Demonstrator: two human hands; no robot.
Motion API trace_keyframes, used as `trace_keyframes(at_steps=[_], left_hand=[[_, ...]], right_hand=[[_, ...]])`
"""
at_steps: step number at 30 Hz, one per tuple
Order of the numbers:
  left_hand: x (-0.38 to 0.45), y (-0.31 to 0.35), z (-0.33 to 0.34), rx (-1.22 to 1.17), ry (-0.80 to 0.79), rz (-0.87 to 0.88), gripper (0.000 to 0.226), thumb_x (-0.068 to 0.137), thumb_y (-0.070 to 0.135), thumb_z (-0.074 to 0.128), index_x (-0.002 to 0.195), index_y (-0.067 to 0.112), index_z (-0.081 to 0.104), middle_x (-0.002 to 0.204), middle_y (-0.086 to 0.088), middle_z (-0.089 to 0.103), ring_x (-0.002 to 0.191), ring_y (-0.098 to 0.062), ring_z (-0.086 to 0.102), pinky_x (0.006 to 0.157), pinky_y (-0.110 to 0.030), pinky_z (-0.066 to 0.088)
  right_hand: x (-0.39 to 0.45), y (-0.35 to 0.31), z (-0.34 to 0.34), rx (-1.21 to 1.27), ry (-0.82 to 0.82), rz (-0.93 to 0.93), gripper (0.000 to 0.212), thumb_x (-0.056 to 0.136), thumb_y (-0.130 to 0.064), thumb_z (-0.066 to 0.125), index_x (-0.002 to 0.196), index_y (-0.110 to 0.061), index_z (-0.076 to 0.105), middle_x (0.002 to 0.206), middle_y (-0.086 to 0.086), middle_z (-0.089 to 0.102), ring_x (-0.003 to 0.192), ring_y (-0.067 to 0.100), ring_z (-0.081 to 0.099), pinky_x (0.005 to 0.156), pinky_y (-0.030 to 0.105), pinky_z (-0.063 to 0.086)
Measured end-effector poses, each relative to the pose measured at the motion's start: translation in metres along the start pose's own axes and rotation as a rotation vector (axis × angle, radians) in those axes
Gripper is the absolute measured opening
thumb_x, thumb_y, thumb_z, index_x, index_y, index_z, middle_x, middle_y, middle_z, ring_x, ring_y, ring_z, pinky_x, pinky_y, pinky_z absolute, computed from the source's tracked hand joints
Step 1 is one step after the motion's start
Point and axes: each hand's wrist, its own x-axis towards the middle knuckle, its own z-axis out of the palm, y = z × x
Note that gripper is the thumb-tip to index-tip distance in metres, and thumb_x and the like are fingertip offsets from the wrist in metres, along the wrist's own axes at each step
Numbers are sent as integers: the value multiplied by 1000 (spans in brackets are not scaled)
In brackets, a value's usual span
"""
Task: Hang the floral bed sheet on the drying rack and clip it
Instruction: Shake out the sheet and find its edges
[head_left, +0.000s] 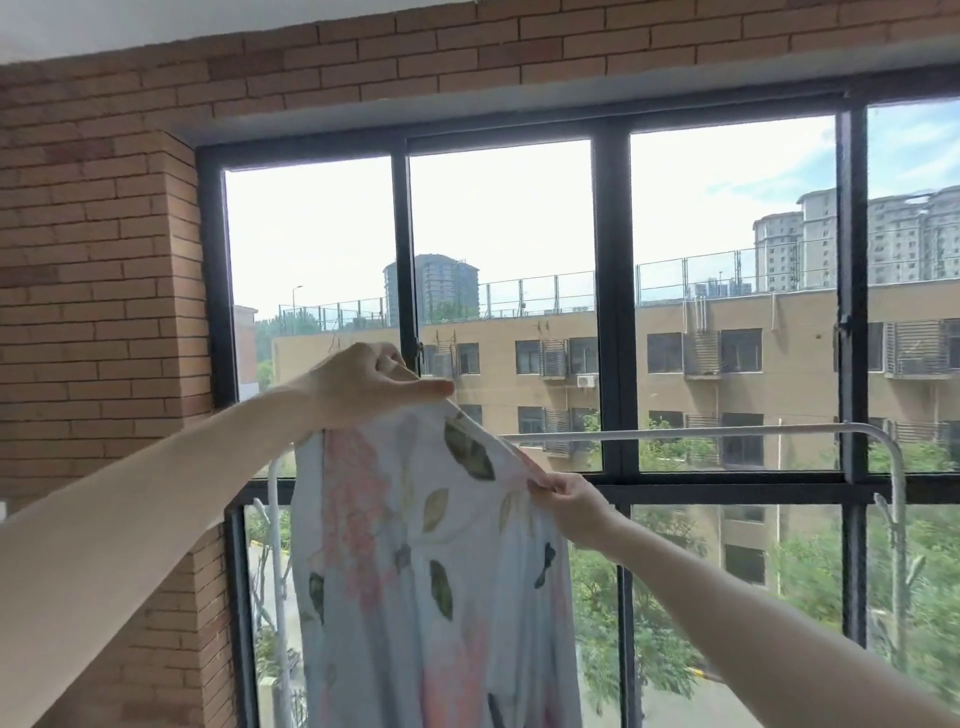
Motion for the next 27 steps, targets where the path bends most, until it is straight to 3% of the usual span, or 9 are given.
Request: trace_keyframes(at_steps=[3, 5, 7, 10, 12, 16, 19, 23, 27], left_hand=[[-5, -10, 7, 107, -140, 35, 62, 74, 73, 75, 89, 14, 66, 69, 8, 59, 60, -10, 53, 58, -24, 41], [0, -10, 21, 62, -147, 71, 42, 90, 52, 73, 80, 13, 62, 59, 6, 46, 51, -8, 39, 49, -22, 34], [4, -6, 29, 87, -162, 32, 14, 103, 27, 58, 92, 18, 62, 71, 6, 54, 55, -8, 42, 44, -17, 35], [7, -10, 30, 23, -258, -138, 34, 105, 2, 39, 115, 21, 66, 85, -2, 62, 48, -6, 44, 38, -18, 33], [8, -14, 33, -90, -284, -211, 40, 101, -6, 39, 104, 14, 73, 80, -5, 63, 44, -7, 42, 39, -21, 32], [16, -16, 44, -133, -224, -215, 25, 96, 21, 50, 79, 12, 66, 70, -7, 57, 52, -15, 47, 51, -25, 36], [16, -14, 37, -107, -233, -202, 44, 92, 56, 66, 76, 16, 70, 52, 3, 45, 41, -11, 35, 44, -22, 27], [19, -13, 39, -54, -162, -103, 38, 101, 41, 61, 82, 9, 66, 47, 10, 40, 39, -9, 34, 39, -17, 28], [28, -11, 47, -182, -28, -91, 24, 107, 21, 50, 111, 20, 73, 54, 7, 48, 36, -7, 36, 38, -20, 30]], right_hand=[[-1, -24, -8, 125, 56, -5, 41, 109, -43, 42, 85, -15, 60, 57, -7, 42, 46, 7, 33, 45, 25, 24], [1, -45, 0, 160, 103, -29, 44, 110, -43, 39, 82, -15, 57, 55, -7, 42, 44, 7, 34, 42, 22, 25], [0, -61, 4, 174, 104, -59, 47, 110, -45, 39, 77, -17, 57, 52, -9, 42, 42, 7, 33, 40, 22, 24], [4, -59, -5, 93, 95, -81, 50, 104, -58, 45, 66, -25, 43, 50, -10, 34, 41, 8, 25, 43, 26, 19], [6, -52, -11, -7, 76, -67, 53, 96, -68, 50, 62, -28, 45, 54, -7, 37, 44, 11, 26, 48, 28, 19], [8, -43, -14, 4, 92, -77, 56, 97, -64, 54, 58, -27, 38, 53, -7, 34, 45, 12, 24, 46, 27, 17], [2, -21, -22, -7, 117, -60, 59, 98, -61, 54, 58, -27, 27, 51, -8, 27, 45, 12, 20, 46, 28, 13], [-17, 30, -8, 23, -4, -22, 57, 97, -61, 57, 59, -27, 31, 56, -6, 31, 51, 12, 23, 51, 29, 15], [-36, 96, 36, -158, -222, 77, 37, 97, -54, 58, 89, -18, 64, 92, -4, 71, 81, 16, 65, 73, 30, 51]])
